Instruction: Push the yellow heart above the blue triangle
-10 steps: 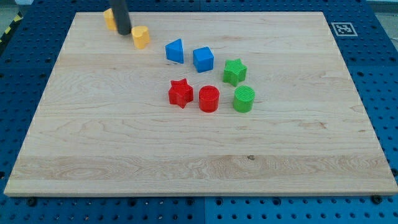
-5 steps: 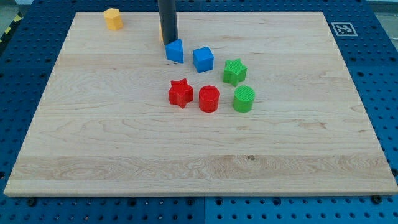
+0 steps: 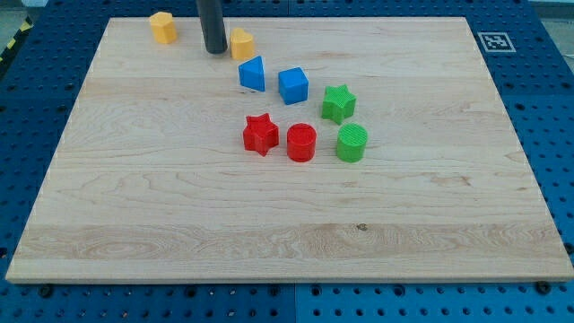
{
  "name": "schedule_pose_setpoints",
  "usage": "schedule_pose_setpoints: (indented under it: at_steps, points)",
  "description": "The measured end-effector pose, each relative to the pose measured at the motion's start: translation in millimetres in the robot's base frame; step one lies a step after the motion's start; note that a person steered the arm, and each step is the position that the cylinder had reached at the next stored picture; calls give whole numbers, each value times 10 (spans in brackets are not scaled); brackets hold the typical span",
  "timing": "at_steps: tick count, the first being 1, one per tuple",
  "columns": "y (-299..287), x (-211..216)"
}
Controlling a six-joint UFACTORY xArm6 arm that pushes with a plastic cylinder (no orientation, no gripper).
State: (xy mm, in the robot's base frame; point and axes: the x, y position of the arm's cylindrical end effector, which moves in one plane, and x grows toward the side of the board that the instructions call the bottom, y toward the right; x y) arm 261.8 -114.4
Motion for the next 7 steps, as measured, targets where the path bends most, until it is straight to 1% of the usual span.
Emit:
schedule_pose_setpoints:
  at_steps: [1, 2, 3, 6, 7]
  points:
    - [0, -219]
    - [0, -251]
    - [38, -233]
    - [462, -118]
    - [531, -217]
